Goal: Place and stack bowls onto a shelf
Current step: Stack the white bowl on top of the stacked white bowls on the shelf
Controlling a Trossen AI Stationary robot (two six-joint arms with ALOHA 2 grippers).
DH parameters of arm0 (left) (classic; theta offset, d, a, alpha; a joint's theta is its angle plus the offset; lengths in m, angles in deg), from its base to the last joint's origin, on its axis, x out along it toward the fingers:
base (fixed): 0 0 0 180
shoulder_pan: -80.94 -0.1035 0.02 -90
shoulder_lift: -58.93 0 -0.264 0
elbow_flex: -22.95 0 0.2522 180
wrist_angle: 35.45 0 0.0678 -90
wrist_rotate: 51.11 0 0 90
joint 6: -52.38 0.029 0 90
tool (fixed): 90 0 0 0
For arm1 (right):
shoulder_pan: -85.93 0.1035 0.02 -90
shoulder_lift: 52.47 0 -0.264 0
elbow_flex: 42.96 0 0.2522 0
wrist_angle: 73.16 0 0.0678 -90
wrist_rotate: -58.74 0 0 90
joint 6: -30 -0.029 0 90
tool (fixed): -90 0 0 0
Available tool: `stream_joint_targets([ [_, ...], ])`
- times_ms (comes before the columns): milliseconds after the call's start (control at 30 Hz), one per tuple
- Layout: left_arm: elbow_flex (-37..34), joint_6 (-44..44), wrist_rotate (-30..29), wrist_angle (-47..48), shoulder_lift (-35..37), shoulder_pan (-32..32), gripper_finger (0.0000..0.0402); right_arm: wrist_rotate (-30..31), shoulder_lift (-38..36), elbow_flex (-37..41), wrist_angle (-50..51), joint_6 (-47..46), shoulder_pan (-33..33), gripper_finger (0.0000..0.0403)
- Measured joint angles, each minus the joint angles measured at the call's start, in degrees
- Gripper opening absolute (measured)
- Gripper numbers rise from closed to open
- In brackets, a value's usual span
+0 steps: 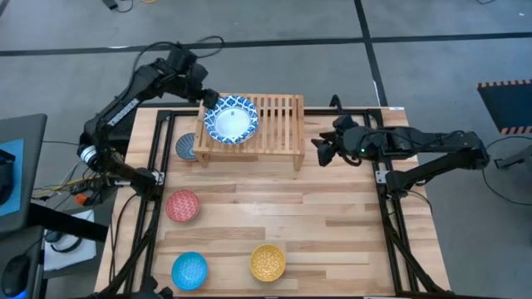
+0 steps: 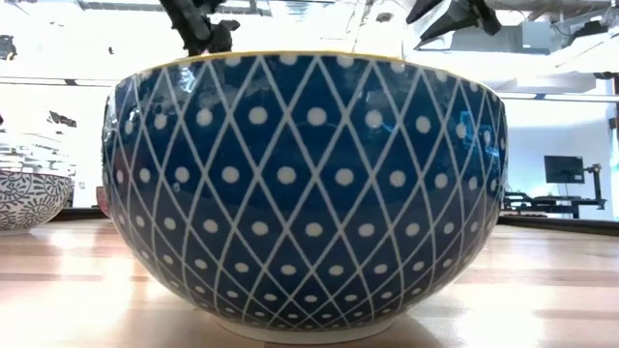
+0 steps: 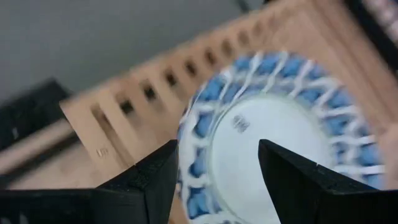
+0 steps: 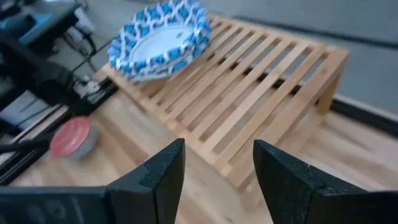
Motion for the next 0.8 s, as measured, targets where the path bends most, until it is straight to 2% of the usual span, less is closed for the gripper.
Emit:
stream_joint_targets([
  [200,1.5,-0.1,-4.7,-8.3,7.6,2.9,0.0206,-6.7,1.9,0.1,-3.3,0.6,-1.7,0.0214],
  [333,-1.2,-0.8,-9.0,-14.4,12.5,8.2,0.0206,-9.4,2.9,0.1,-8.8,3.8,-1.8,0.0214],
  [467,-9.7,-3.9,-12.3,-27.2,16.8,17.4,0.0206,-14.6,3.6,0.0,-18.0,9.2,-1.8,0.0214],
  [600,-18.5,-4.8,-16.0,-38.8,20.7,27.3,0.0205,-24.1,4.1,0.0,-24.8,12.9,-2.7,0.0214],
  [733,-21.5,-2.8,-24.0,-40.4,23.6,37.5,0.0190,-35.5,4.0,0.0,-27.2,14.1,-4.2,0.0214],
  [800,-22.1,-1.5,-28.3,-39.5,24.6,42.6,0.0174,-38.2,4.0,0.0,-26.8,14.2,-4.8,0.0214],
])
